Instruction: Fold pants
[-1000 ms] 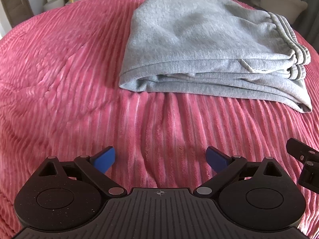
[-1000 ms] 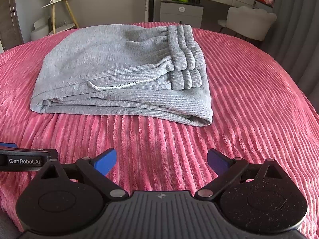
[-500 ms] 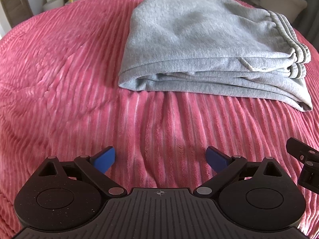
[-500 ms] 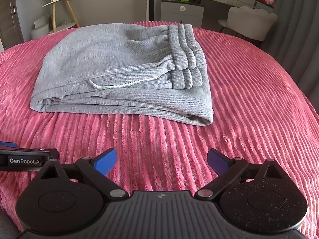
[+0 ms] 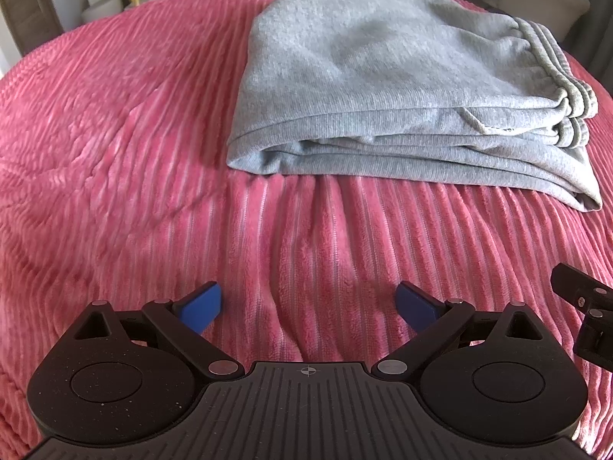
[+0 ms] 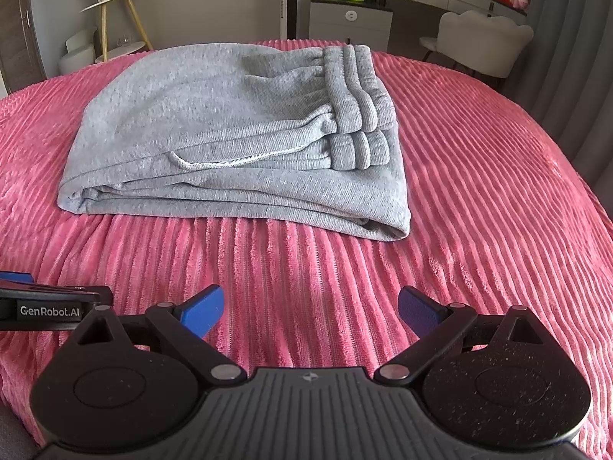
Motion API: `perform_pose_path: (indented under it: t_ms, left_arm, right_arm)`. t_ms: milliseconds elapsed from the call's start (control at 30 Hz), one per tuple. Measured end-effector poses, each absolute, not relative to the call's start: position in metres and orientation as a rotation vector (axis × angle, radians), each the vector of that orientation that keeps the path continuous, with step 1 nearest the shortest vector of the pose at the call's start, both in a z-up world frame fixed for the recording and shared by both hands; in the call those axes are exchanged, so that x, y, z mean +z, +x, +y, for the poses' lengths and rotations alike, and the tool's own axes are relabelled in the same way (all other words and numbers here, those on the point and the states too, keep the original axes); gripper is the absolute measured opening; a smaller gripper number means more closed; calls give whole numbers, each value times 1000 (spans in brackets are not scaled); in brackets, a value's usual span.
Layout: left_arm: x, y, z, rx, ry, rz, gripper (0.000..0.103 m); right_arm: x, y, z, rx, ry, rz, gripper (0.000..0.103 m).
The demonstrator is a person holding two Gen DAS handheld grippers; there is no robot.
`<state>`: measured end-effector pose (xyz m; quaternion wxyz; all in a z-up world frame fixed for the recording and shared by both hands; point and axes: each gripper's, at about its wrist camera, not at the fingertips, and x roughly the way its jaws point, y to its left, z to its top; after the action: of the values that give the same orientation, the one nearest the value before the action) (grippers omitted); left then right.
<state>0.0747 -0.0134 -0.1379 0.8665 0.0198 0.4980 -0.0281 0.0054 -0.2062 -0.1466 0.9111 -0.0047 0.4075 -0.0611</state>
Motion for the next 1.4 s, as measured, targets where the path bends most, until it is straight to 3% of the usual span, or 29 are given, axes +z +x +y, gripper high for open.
perform_pose_path:
  t_ms: [1400]
  left_arm:
    - [-139,74,-18,-58,65,1042,100]
  right_arm:
    - [-150,7,-207,-119,-13,859,97]
